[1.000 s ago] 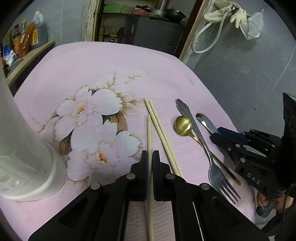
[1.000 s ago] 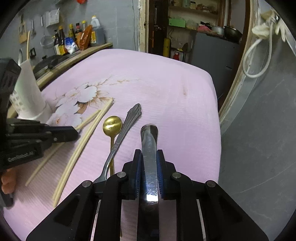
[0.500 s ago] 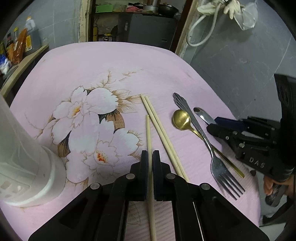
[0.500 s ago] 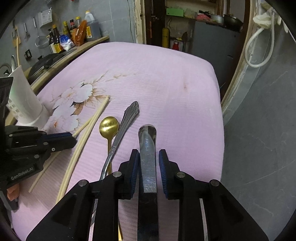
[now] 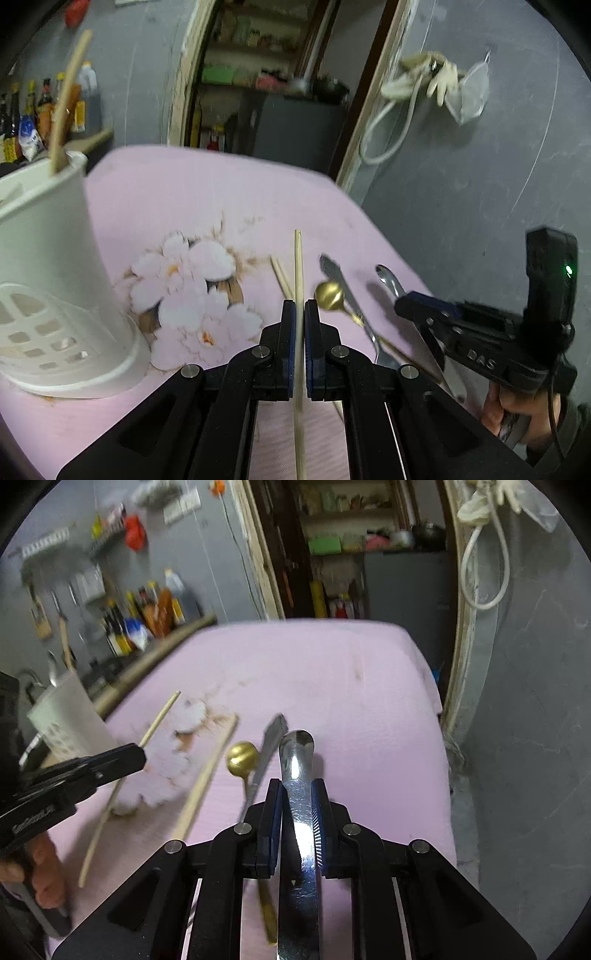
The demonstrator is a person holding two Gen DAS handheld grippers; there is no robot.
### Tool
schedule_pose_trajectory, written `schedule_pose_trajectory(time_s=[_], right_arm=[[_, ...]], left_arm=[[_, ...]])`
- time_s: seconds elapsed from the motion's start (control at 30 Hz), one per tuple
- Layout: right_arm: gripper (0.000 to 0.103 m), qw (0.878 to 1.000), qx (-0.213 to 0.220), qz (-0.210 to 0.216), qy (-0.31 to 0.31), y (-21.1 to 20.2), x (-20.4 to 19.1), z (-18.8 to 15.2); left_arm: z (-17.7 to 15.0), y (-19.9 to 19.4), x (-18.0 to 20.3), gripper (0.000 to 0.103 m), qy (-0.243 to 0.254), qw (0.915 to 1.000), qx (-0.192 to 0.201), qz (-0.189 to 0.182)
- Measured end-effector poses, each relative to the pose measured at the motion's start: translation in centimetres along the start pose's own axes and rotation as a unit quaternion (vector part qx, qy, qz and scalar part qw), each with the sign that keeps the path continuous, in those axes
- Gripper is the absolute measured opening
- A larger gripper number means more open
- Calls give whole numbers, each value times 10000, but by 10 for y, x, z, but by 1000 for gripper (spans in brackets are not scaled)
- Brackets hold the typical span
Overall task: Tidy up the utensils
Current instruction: 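Lift the chopstick with the left gripper while the right gripper lifts the knife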
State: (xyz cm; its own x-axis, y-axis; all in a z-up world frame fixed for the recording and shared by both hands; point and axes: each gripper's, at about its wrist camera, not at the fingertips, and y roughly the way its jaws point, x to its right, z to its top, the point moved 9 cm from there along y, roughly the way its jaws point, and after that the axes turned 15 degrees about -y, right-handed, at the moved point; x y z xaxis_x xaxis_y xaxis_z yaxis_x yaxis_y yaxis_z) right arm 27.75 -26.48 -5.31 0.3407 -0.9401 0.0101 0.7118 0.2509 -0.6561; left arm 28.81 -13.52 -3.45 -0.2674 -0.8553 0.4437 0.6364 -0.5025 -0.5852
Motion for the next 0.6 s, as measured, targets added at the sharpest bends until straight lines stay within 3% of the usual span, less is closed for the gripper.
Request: schedule_pose_trajectory(time_s=[0.13,0.3,0.47,0.6], right_arm=[[13,9977,634,-77,-228,-26,-13,9],[13,9907,1128,-265,-715,-42,-33,20],[13,9892,1085,-241,-959,-37,-43,22],[13,9938,719,-231,-817,-26,-38,16]], left_arm=[[8,-9,1,2,0,9994,348,-26],[10,-4,-7,2,-211,9992,334,71],[10,-12,-11,3,-263,9990,355,48],[6,-10,-10,3,-242,9993,271,92]])
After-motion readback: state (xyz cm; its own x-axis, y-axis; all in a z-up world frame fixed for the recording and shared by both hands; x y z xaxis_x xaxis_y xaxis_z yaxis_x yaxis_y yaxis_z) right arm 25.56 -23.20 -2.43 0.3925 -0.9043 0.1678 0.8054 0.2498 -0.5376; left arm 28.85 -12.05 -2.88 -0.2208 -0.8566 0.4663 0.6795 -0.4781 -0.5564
